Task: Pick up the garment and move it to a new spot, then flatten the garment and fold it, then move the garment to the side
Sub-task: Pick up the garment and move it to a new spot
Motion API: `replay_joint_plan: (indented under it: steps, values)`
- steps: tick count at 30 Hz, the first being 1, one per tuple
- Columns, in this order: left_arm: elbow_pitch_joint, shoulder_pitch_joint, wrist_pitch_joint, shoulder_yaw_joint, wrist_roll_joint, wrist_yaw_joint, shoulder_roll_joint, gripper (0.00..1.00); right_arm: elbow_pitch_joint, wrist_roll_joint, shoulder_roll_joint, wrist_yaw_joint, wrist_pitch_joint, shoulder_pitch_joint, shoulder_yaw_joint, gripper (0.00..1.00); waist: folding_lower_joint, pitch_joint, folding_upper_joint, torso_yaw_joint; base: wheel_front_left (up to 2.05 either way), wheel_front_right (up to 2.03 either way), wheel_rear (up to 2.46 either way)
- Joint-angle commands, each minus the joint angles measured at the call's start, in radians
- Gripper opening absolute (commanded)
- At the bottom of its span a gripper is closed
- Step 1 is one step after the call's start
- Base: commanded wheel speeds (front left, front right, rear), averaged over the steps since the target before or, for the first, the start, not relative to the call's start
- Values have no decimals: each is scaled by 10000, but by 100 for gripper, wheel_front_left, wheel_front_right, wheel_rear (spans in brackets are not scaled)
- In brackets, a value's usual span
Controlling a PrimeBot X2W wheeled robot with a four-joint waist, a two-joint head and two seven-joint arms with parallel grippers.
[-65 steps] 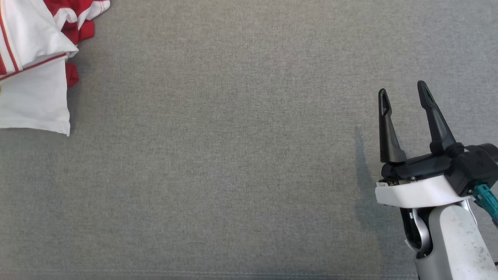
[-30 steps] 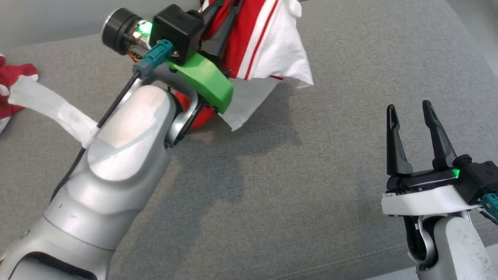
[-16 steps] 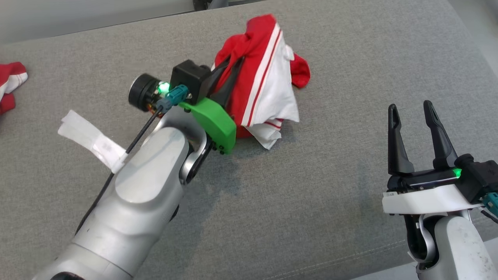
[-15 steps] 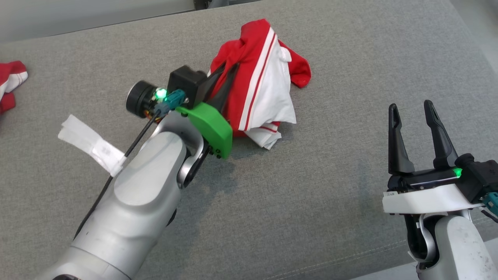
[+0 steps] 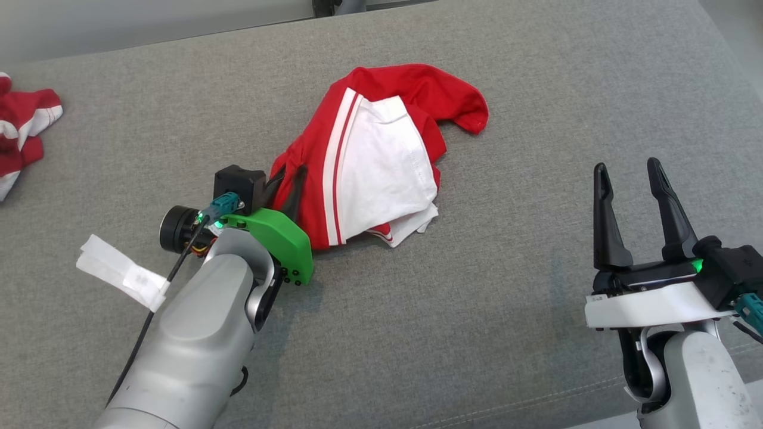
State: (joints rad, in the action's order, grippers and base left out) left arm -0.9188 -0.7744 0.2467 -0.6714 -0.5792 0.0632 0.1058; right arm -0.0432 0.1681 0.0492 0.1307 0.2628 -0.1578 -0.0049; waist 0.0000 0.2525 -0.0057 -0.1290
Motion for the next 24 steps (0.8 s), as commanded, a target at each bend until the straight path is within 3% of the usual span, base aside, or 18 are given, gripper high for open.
replay_joint_plan:
  steps: [1,9,17,24]
  values:
    - [-104,123,124,101,-69,68,-47,100,55,-71,23,1,37,29,1,100,0,-107,57,65,0,0,0]
    - [293,482,188,505,262,-106,23,100,174,-222,25,1,37,191,-36,100,0,-490,57,268,0,0,0]
    - [2384,1986,183,1710,1020,-466,412,100,297,-401,25,1,37,446,-99,100,0,-1042,57,591,0,0,0]
    - [4587,4012,172,3498,1674,-992,571,100,422,-480,25,1,37,630,-219,100,0,-1510,57,872,0,0,0]
